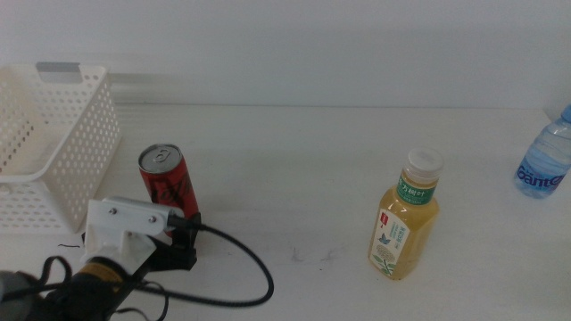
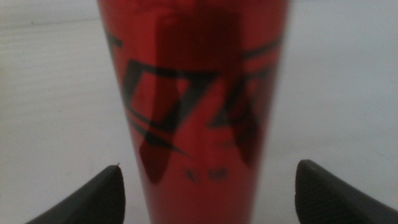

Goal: Use arms to grab the bottles and put them into the dustbin to the left of the table.

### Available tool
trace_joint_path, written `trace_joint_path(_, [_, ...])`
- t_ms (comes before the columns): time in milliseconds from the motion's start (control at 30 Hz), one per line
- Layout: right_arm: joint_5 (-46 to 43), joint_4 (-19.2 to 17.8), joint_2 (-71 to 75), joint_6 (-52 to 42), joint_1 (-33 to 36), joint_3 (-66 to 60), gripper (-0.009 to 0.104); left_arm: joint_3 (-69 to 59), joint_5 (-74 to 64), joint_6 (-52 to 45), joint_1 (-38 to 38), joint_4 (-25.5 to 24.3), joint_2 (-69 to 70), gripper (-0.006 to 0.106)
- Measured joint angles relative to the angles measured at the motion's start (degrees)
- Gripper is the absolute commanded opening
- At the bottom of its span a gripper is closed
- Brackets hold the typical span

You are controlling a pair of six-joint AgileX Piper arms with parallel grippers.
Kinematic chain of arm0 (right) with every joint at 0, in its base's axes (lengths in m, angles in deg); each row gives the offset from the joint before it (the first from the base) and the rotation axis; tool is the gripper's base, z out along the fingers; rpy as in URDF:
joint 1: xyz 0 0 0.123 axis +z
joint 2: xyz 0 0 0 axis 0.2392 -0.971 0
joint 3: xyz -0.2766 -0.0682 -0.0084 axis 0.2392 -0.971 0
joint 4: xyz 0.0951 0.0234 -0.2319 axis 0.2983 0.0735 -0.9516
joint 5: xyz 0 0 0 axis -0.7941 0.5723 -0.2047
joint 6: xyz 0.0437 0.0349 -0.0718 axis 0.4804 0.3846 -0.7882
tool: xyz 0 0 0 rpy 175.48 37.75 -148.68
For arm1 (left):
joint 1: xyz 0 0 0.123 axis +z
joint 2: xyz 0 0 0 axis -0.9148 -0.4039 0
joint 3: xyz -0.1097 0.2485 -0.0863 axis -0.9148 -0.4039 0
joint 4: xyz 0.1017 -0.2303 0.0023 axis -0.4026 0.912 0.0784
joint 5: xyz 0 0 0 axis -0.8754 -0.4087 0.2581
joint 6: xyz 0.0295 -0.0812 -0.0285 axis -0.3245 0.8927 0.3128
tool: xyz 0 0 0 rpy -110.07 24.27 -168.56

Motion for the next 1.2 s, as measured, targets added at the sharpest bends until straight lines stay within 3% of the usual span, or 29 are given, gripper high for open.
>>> trace_joint_path(500, [0.0,0.0,0.0,0.0,0.0,0.0,0.072,8.7,-0.5,-0.6,0.0,5.2,-6.2,0.091])
trace_joint_path(633, [0.0,0.0,0.0,0.0,0.0,0.0,0.072,8.6,0.3,0.1,-0.1,5.8,-5.9,0.067])
trace_joint_path(700, [0.0,0.0,0.0,0.0,0.0,0.0,0.072,7.2,-1.8,1.6,-0.1,5.8,-2.8,0.044])
trace_joint_path(767, [0.0,0.0,0.0,0.0,0.0,0.0,0.072,6.1,-10.4,2.8,-0.1,5.7,2.8,0.025])
trace_joint_path(867, [0.0,0.0,0.0,0.0,0.0,0.0,0.072,8.7,-34.9,4.3,-0.1,3.7,17.2,0.000])
trace_joint_path(1033, [0.0,0.0,0.0,0.0,0.0,0.0,0.072,24.9,-78.9,4.1,0.7,-1.8,33.2,-0.002])
trace_joint_path(1200, [0.0,0.0,0.0,0.0,0.0,0.0,0.072,43.3,-101.1,2.4,5.8,-8.5,32.8,-0.002])
